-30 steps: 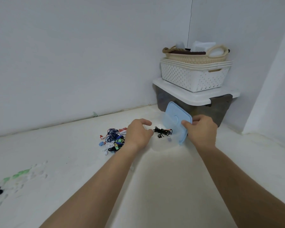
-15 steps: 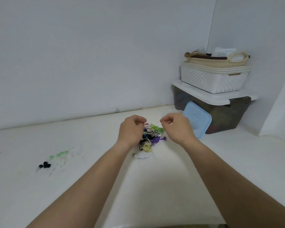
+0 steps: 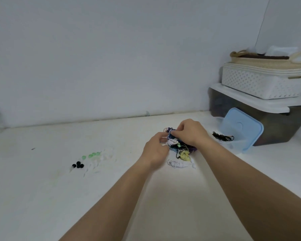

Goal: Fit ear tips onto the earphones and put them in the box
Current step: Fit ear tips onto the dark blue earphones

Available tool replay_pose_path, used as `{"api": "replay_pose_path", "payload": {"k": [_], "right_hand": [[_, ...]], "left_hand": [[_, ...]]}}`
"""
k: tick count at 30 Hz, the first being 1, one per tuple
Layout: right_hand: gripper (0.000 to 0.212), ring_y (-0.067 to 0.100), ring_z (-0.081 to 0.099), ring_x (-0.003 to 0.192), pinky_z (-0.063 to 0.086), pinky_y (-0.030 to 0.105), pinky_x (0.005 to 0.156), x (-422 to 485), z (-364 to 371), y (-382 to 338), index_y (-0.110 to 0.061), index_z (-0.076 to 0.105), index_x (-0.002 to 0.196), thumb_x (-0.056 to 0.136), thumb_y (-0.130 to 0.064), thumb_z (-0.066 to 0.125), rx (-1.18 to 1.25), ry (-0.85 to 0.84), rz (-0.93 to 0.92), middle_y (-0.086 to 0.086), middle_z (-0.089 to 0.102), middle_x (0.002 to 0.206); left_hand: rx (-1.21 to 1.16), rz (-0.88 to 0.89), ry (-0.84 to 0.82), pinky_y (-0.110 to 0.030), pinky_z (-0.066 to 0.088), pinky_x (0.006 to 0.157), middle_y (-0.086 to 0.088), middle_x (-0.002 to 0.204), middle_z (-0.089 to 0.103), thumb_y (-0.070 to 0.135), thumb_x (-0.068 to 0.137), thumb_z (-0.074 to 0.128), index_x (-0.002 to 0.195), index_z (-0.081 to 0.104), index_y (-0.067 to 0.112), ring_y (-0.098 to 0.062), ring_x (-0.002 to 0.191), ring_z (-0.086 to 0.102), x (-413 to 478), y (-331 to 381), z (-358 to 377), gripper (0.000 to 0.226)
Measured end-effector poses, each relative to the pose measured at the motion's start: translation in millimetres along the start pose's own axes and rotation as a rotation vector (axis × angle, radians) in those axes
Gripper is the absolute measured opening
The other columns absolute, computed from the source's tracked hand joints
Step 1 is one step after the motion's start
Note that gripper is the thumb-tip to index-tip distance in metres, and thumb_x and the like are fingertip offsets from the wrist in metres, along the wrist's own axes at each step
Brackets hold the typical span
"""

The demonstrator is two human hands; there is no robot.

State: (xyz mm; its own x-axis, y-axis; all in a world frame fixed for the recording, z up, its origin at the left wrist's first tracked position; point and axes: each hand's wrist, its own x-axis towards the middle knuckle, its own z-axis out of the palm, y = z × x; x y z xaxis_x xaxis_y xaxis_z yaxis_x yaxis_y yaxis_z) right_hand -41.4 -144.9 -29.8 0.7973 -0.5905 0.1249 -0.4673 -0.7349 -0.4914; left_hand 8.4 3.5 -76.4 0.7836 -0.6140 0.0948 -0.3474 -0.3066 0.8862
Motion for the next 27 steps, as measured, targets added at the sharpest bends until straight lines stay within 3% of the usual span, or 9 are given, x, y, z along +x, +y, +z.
{"api": "replay_pose_path", "payload": {"k": [3, 5, 8, 11, 14, 17, 19, 21, 27], "right_hand": [[0.045, 0.026, 0.058, 0.067, 0.042, 0.031, 0.053, 10.7, 4.2, -5.6, -0.01, 0.055, 0.063, 0.074, -0.047, 0.077, -0.073, -0.038, 0.048, 0.005, 0.058, 0.063], [0.044, 0.025, 0.05, 0.061, 0.034, 0.029, 0.049, 16.3, 6.6, -6.1, -0.012, 0.046, 0.058, 0.074, -0.04, 0.077, -0.077, -0.053, 0.07, 0.004, 0.051, 0.059], [0.028, 0.024, 0.061, 0.069, 0.053, 0.034, 0.059, 23.8, 5.1, -4.3, -0.008, 0.064, 0.066, 0.075, -0.033, 0.075, -0.029, -0.071, 0.065, 0.004, 0.066, 0.068], [0.022, 0.023, 0.068, 0.08, 0.058, 0.037, 0.075, 27.5, -2.0, 0.9, -0.006, 0.077, 0.079, 0.076, -0.028, 0.076, 0.082, -0.004, 0.036, 0.006, 0.075, 0.079], [0.006, 0.015, 0.063, 0.073, 0.048, 0.028, 0.066, 23.6, -10.8, 4.7, -0.014, 0.076, 0.075, 0.08, -0.018, 0.077, 0.302, 0.008, 0.035, -0.001, 0.071, 0.074], [0.006, 0.015, 0.066, 0.067, 0.046, 0.024, 0.056, 22.0, -14.8, 10.4, -0.012, 0.075, 0.079, 0.085, -0.012, 0.075, 0.415, 0.023, 0.045, 0.002, 0.071, 0.075], [0.007, 0.021, 0.072, 0.071, 0.055, 0.028, 0.059, 21.1, -15.1, 12.0, -0.007, 0.072, 0.082, 0.088, -0.006, 0.071, 0.552, 0.013, 0.055, 0.012, 0.072, 0.082], [0.006, 0.025, 0.075, 0.075, 0.062, 0.034, 0.071, 21.5, -16.5, 12.5, -0.004, 0.07, 0.084, 0.089, -0.002, 0.069, 0.698, 0.024, 0.046, 0.019, 0.073, 0.086], [0.002, 0.022, 0.074, 0.074, 0.062, 0.026, 0.072, 22.2, -33.5, -7.6, 0.001, 0.066, 0.093, 0.092, -0.001, 0.065, 1.034, 0.116, 0.012, 0.018, 0.071, 0.091]], "left_hand": [[-0.068, 0.017, 0.026, -0.022, 0.044, 0.087, 0.006, 0.113, 0.069, 0.007, 0.086, 0.056, 0.118, 0.067, 0.022, -0.009, 0.103, 0.063, 7.4, -5.5, 3.8, 0.038], [-0.127, -0.011, 0.043, -0.02, 0.045, 0.075, 0.004, 0.1, 0.071, 0.005, 0.085, 0.057, 0.102, 0.073, 0.021, -0.009, 0.087, 0.063, 12.3, -9.0, 3.4, 0.029], [-0.136, -0.042, 0.042, -0.023, 0.044, 0.074, 0.005, 0.088, 0.07, 0.008, 0.088, 0.058, 0.081, 0.073, 0.027, -0.011, 0.082, 0.061, 19.2, -17.2, 1.4, 0.025], [-0.147, -0.05, 0.036, -0.023, 0.044, 0.076, 0.004, 0.09, 0.071, 0.012, 0.09, 0.059, 0.081, 0.073, 0.027, -0.011, 0.084, 0.062, 19.7, -21.4, 1.1, 0.023], [-0.14, -0.057, 0.047, -0.022, 0.043, 0.069, -0.001, 0.091, 0.072, 0.012, 0.088, 0.062, 0.084, 0.072, 0.027, -0.012, 0.079, 0.062, 21.3, -22.6, 2.4, 0.019], [-0.146, -0.067, 0.039, -0.021, 0.042, 0.067, -0.001, 0.088, 0.071, 0.011, 0.088, 0.063, 0.087, 0.071, 0.026, -0.01, 0.077, 0.061, 21.5, -20.4, 3.5, 0.017], [-0.153, -0.076, 0.033, -0.022, 0.042, 0.067, 0.0, 0.084, 0.07, 0.011, 0.087, 0.063, 0.087, 0.07, 0.026, -0.011, 0.074, 0.06, 21.9, -18.4, 3.7, 0.017], [-0.155, -0.088, 0.028, -0.023, 0.042, 0.067, 0.002, 0.08, 0.067, 0.011, 0.086, 0.063, 0.088, 0.071, 0.026, -0.011, 0.071, 0.058, 22.3, -17.0, 3.5, 0.017], [-0.178, -0.106, -0.008, -0.023, 0.042, 0.075, 0.001, 0.089, 0.068, 0.011, 0.085, 0.062, 0.091, 0.074, 0.025, -0.01, 0.073, 0.057, 21.2, -14.8, 0.8, 0.019]]}}
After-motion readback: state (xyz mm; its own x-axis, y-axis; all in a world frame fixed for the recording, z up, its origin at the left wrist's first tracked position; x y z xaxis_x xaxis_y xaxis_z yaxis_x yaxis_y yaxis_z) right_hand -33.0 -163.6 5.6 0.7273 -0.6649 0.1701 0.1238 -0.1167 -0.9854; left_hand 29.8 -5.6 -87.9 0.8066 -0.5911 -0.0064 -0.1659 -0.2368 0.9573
